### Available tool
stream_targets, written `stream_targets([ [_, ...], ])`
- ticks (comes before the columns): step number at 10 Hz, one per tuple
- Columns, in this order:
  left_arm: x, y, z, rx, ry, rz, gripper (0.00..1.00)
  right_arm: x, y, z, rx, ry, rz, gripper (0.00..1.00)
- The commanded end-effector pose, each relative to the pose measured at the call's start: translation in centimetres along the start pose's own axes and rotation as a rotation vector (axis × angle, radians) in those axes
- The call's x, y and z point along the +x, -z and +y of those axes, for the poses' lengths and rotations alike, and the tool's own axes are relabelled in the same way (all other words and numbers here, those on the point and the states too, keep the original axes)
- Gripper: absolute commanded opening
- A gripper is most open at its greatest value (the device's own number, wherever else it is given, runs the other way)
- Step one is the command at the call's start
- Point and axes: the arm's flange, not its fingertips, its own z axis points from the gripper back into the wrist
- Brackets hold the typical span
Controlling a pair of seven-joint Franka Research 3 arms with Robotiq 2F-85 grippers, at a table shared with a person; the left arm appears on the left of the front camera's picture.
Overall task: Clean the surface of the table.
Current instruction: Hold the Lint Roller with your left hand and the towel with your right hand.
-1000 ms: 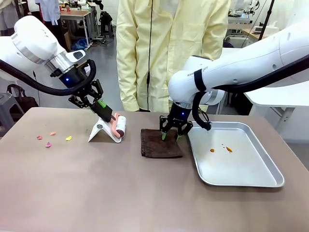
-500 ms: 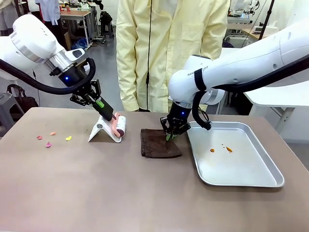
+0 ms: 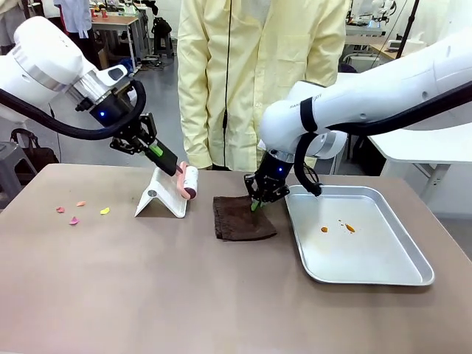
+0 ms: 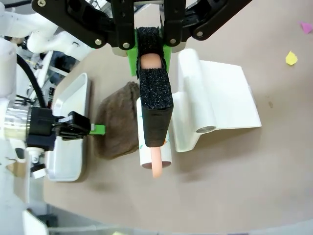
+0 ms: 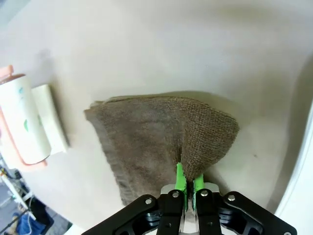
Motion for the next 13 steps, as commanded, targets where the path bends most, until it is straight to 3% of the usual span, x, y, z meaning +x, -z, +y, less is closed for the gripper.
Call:
stream_targets([
  [1, -2.9, -1.6, -1.2, -0.073, 0.072, -0.068, 0.0, -2.1, -2.5, -1.7, 0.199, -0.055, -0.027, 0.0],
  [4, -5.8, -5.7, -1.3, -0.315, 0.111, -0.053, 0.0, -5.0, -8.2, -5.0, 0.579, -0.103, -0.027, 0.0],
  [5, -6.7, -7.2, -0.9, -0.378, 0.108, -0.02, 0.0, -6.0, -9.8, -6.0, 0.645, -0.071, -0.045, 0.02],
  [7, -9.1, -11.2, 1.1, -0.486, 0.132, -0.076, 0.0, -8.8, -13.6, -8.4, 0.835, -0.054, 0.027, 0.02],
  [8, -10.6, -13.5, 2.9, -0.538, 0.12, -0.064, 0.0, -10.5, -15.2, -9.8, 0.874, 0.008, 0.001, 0.02],
  [9, -11.7, -15.6, 5.6, -0.561, 0.096, -0.04, 0.0, -12.9, -17.0, -11.9, 0.956, 0.032, -0.037, 0.02],
  [10, -12.9, -17.4, 9.1, -0.654, 0.122, 0.062, 0.0, -16.4, -18.9, -14.7, 1.064, 0.017, -0.113, 0.02],
  [11, -14.3, -19.0, 12.1, -0.706, 0.113, 0.073, 0.0, -19.5, -20.0, -17.3, 1.121, 0.044, -0.21, 0.02],
  [13, -17.8, -22.0, 17.5, -0.764, 0.077, -0.011, 0.0, -25.5, -20.7, -21.8, 1.183, 0.051, -0.372, 0.02],
])
